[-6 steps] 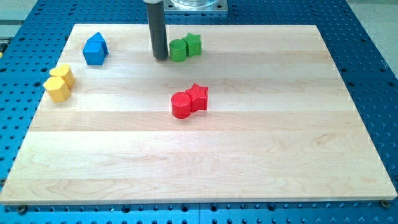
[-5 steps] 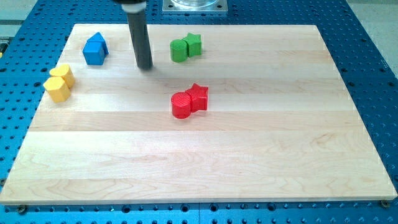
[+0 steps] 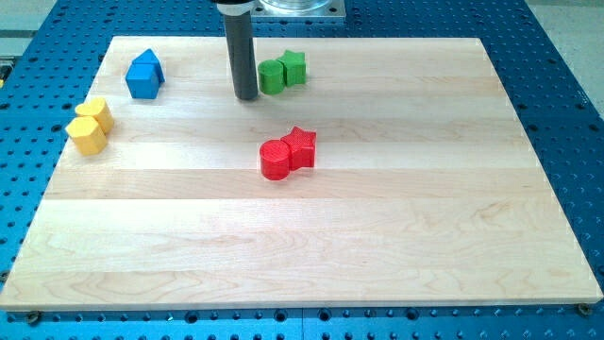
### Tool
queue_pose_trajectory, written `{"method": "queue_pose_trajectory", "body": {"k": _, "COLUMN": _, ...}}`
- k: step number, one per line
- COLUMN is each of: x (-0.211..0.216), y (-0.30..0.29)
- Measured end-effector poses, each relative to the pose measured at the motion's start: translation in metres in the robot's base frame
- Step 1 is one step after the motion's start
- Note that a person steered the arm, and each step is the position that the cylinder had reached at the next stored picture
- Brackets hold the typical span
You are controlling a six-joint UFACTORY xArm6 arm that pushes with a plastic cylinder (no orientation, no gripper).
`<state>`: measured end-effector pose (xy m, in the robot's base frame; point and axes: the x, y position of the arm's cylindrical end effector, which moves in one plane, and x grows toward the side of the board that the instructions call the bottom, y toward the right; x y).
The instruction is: Separate the green blocks from each other
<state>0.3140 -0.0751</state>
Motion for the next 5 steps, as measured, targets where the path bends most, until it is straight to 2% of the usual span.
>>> {"method": "queue_pose_trajectory", "body": {"k": 1, "x": -0.043, "y": 0.004}}
{"method": "queue_pose_trajectory", "body": {"k": 2, "x": -0.062, "y": 0.028}}
{"method": "queue_pose_trajectory", "body": {"k": 4, "x": 0.012, "y": 0.029}}
{"method": "queue_pose_trajectory", "body": {"k": 5, "x": 0.019, "y": -0.026}}
